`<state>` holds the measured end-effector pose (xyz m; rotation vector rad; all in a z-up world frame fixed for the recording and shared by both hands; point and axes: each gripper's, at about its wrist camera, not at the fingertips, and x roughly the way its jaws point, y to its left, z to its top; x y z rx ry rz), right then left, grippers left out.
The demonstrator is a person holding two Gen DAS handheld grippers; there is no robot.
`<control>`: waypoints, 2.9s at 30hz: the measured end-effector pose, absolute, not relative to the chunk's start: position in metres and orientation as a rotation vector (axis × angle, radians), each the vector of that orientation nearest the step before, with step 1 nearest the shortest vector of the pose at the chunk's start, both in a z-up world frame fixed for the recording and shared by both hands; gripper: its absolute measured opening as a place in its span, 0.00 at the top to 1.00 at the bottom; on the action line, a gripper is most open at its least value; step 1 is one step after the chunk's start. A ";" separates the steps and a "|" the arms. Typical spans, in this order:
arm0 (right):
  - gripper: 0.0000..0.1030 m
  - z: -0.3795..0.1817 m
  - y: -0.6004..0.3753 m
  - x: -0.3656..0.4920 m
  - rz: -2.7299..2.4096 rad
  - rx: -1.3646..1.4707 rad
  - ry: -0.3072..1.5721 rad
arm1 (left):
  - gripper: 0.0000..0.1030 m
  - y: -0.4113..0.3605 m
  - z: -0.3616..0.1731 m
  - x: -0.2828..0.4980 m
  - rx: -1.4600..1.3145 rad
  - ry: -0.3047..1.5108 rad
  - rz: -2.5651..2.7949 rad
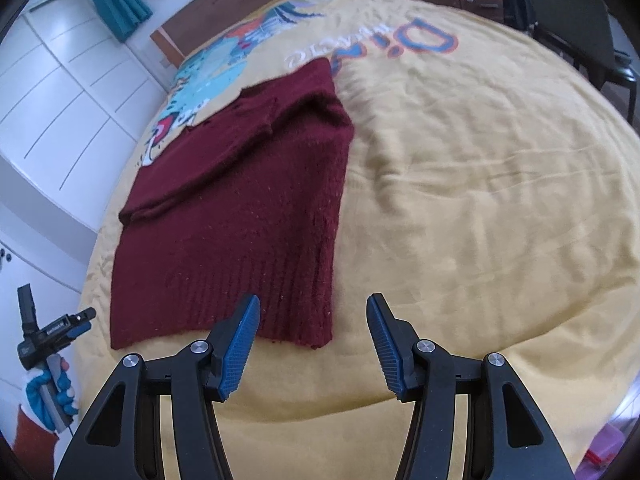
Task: Fold small clothes
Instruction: 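Move both tools to the sweater hem and close on it, then lift the hem with both tools and fold it toward the collar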
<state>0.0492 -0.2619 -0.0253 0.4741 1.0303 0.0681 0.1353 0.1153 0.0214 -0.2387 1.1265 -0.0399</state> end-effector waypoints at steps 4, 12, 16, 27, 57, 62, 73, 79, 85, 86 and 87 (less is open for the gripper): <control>0.44 -0.041 -0.257 0.065 0.076 0.476 1.070 | 0.36 0.112 0.005 0.143 -0.253 1.162 -0.053; 0.44 -0.064 -0.254 0.083 0.086 0.482 1.122 | 0.37 0.109 -0.023 0.153 -0.287 1.231 -0.066; 0.44 -0.070 -0.252 0.088 0.096 0.487 1.133 | 0.37 0.108 -0.026 0.154 -0.279 1.249 -0.086; 0.45 -0.078 -0.248 0.095 0.107 0.488 1.150 | 0.51 0.111 -0.026 0.157 -0.329 1.286 -0.147; 0.86 -0.087 -0.234 0.100 0.223 0.523 1.202 | 0.91 0.131 -0.025 0.137 -0.431 1.302 -0.219; 0.87 -0.077 -0.239 0.094 0.233 0.552 1.171 | 0.91 0.129 -0.012 0.143 -0.435 1.273 -0.217; 0.88 -0.031 -0.245 0.111 0.303 0.561 1.091 | 0.91 0.128 0.028 0.162 -0.448 1.172 -0.246; 0.88 0.019 -0.261 0.135 0.318 0.534 0.992 | 0.91 0.128 0.066 0.194 -0.436 1.099 -0.275; 0.88 0.066 -0.273 0.172 0.316 0.509 0.898 | 0.91 0.124 0.106 0.238 -0.427 1.005 -0.298; 0.88 0.072 -0.275 0.180 0.312 0.507 0.885 | 0.91 0.124 0.112 0.246 -0.428 0.991 -0.298; 0.88 0.078 -0.276 0.189 0.307 0.507 0.869 | 0.91 0.124 0.117 0.255 -0.430 0.977 -0.297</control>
